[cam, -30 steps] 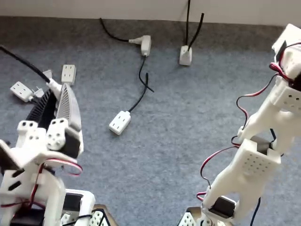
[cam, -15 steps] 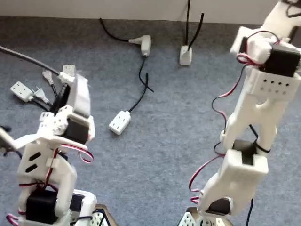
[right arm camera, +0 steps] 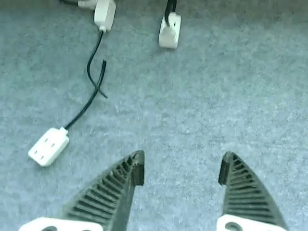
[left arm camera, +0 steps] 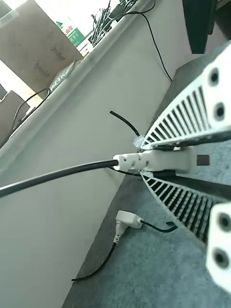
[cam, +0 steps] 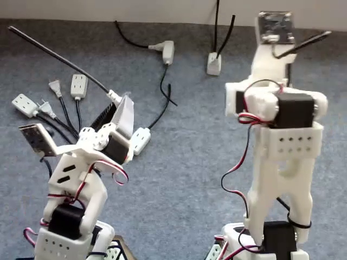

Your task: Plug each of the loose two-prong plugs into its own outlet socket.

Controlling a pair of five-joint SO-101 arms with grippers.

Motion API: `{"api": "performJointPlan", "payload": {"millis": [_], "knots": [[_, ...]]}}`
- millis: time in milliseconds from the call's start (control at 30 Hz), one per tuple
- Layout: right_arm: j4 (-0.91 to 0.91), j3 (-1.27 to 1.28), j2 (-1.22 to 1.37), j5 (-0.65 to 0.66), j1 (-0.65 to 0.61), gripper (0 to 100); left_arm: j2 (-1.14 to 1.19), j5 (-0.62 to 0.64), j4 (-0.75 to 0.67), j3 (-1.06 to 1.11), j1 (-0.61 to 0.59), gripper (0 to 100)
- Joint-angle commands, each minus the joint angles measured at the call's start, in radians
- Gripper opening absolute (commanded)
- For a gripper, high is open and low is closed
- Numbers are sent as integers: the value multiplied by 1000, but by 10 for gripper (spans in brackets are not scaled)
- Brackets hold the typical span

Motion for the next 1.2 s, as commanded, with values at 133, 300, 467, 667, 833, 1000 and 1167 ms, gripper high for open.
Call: {"api": "performJointPlan", "payload": {"millis": [133, 300, 467, 667, 833, 1000, 1167], "knots": [[-22, 179, -39, 25, -134, 228, -189, 8, -572, 346, -42, 6], [1, 177, -88, 25, -148, 58, -294, 387, -758, 458, -70, 6], [-1, 188, -202, 26, -236, 6, -262, 684, -694, 452, -102, 6], [-56, 297, -252, 55, -420, 6, -262, 753, -690, 464, -61, 6], [-196, 475, -225, 95, -599, 6, -262, 749, -623, 464, 53, 7], [-291, 492, -147, 95, -661, 6, -262, 749, -586, 464, 96, 7], [-340, 450, -76, 95, -651, 6, -255, 747, -585, 464, 74, 7]]}}
